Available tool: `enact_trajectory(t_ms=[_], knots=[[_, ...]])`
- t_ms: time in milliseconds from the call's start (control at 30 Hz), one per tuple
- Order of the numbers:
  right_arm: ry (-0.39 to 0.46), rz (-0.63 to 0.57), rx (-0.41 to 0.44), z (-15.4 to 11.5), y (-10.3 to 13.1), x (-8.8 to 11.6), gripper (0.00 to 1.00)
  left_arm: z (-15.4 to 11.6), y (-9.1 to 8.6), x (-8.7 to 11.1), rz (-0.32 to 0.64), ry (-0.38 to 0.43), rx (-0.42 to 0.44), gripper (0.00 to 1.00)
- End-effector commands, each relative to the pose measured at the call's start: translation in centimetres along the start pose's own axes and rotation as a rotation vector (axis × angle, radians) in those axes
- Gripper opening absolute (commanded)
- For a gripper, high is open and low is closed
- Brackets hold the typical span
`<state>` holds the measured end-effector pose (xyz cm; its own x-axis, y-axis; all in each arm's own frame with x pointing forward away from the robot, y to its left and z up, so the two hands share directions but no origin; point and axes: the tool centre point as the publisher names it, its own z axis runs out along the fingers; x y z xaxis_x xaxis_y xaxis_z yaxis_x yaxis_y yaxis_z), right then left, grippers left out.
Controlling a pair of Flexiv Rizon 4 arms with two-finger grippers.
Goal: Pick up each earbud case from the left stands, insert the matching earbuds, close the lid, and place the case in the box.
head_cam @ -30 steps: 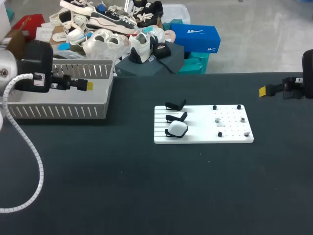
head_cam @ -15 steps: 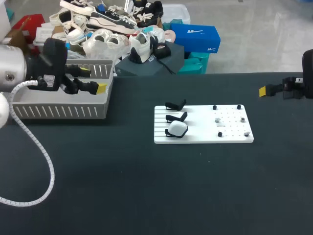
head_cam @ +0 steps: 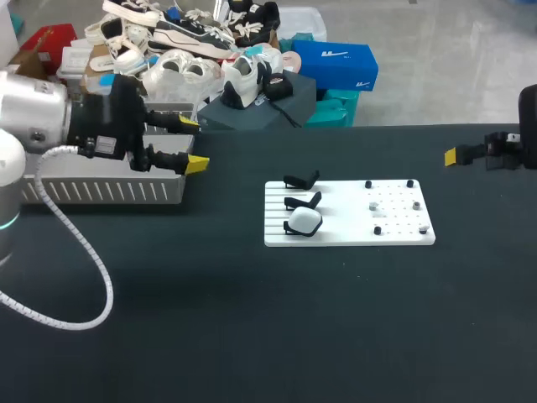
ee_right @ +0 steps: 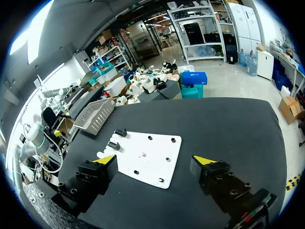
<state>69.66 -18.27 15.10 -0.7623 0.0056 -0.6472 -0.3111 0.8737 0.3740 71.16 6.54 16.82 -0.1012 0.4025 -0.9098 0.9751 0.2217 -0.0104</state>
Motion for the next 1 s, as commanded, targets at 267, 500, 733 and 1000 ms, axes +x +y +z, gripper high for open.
enact_trajectory(t_ms=[267,500,733,1000], knots=[[0.000,-0.002,-0.005,0.1,-0.2,0.0,1.00,5.6,-2.1,1.8,0.120,-0.059,0.165,1.00],[0.000,-0.002,-0.005,0.1,-0.2,0.0,1.00,8.8,-2.7,3.4,0.129,-0.028,0.163,1.00],[0.000,-0.002,-0.005,0.1,-0.2,0.0,1.00,11.1,-2.9,4.3,0.124,-0.004,0.156,1.00],[0.000,-0.002,-0.005,0.1,-0.2,0.0,1.00,12.5,-3.2,5.2,0.120,-0.006,0.149,0.65]])
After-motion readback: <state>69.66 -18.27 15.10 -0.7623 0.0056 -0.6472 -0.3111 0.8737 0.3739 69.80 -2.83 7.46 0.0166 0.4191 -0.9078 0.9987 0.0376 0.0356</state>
